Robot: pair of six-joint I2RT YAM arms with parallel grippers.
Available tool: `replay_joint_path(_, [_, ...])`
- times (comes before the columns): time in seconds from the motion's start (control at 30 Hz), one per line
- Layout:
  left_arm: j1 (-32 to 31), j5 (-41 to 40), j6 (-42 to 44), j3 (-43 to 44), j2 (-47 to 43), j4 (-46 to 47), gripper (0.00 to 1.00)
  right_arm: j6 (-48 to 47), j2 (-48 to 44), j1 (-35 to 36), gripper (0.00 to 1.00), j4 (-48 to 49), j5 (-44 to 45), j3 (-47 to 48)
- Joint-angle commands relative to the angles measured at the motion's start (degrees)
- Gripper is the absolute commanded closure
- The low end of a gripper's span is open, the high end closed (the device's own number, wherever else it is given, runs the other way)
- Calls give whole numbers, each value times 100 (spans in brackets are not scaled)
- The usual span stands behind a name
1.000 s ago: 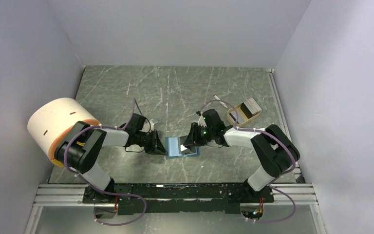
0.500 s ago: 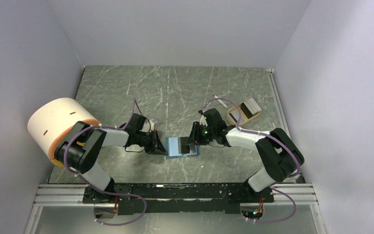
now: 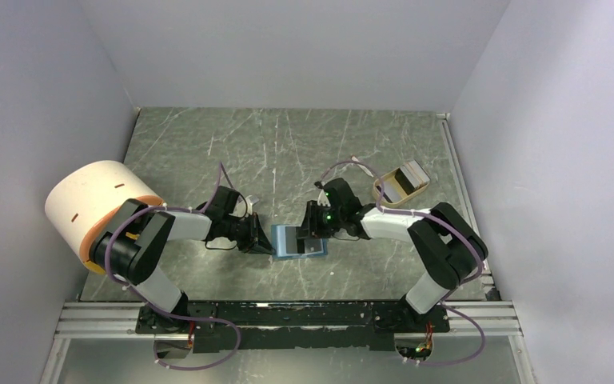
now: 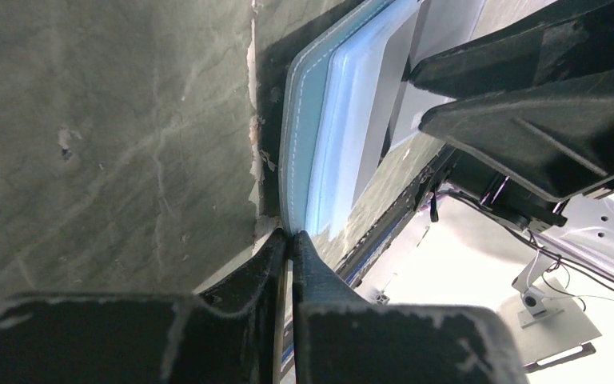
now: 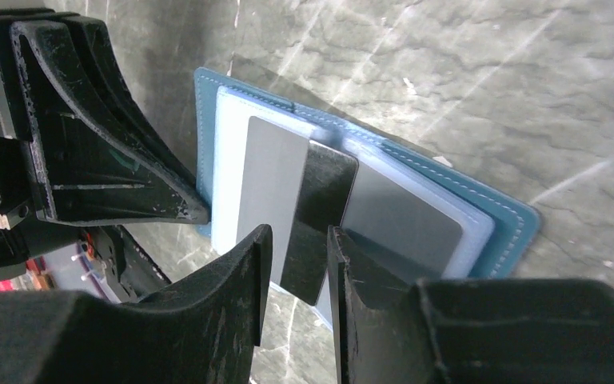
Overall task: Put the credit cards into the card holder
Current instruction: Insert the credit card into the card holder.
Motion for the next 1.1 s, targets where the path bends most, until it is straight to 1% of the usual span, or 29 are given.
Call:
replay_joint_path(0.0, [45,141,-14,32,14,215,91,80,235,179,64,28,-15,83])
replay_joint_path(0.23, [48,108,16,61,-26,137,91,200,321,336,64,207,-67,138])
replay_joint_path(0.5, [44,86,-4,48,-65,115,91,231,1,367,64,146,208,51])
replay_joint_path(0.6, [43,52,12,35,-96,81,91,172,-179,362,58,-54,469,39])
replay_joint_path(0.73, [43,45,4,20,-121,85,91,255,-311,364,47,-28,647,-49])
replay_joint_path(0.83, [46,41,-14,11,-131,98,91,373,-267,363,45,126,659,-126])
replay_joint_path(1.07, [45,50,-1,35,-124,82,91,536,-7,394,45,473,431,-137])
